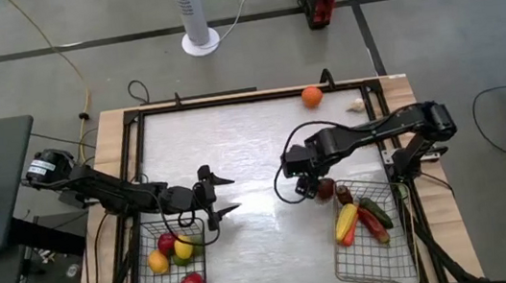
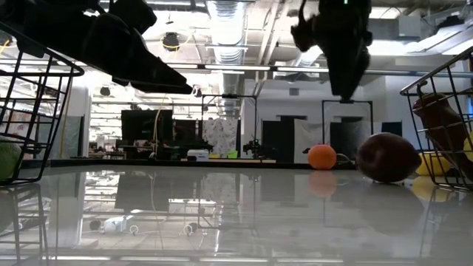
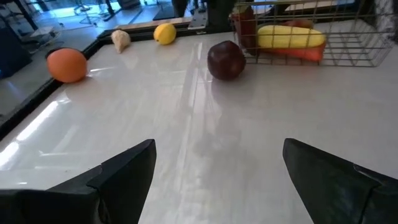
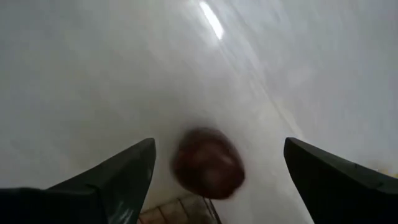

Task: Sort produce into baskets
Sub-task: Put the red apple into the black wire basket

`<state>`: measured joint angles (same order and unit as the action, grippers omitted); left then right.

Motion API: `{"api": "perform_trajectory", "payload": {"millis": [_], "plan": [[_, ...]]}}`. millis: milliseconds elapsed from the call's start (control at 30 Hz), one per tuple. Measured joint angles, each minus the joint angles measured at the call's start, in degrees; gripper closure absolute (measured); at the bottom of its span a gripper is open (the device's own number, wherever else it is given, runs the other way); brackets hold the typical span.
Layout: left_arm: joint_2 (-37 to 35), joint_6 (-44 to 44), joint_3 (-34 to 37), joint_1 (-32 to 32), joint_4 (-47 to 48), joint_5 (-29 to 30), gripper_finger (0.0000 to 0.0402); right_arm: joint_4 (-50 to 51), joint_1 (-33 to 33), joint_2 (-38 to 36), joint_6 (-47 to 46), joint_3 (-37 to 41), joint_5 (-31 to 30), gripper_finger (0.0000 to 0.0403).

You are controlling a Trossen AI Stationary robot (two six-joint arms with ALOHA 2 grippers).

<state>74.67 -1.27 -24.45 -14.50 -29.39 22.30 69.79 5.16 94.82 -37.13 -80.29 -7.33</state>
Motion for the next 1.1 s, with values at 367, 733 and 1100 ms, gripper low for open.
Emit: {"api": "perform_trajectory", "payload": {"millis": [367, 733, 1100], "plan": [[0.0, -0.5, 0.0, 0.0, 0.0, -1.0, 0.006, 7.1, -1.2, 12.7, 10.5, -2.8, 5.9, 0.0017], [0.0, -0.2, 0.0, 0.0, 0.5, -0.9, 0.006, 12.0, -1.5, 18.1, 14.7, -7.2, 5.8, 0.0017], [0.0, -0.3, 0.0, 0.0, 0.6, -0.9, 0.006, 12.5, -2.6, 18.1, 7.0, -7.2, 5.9, 0.0019]]}}
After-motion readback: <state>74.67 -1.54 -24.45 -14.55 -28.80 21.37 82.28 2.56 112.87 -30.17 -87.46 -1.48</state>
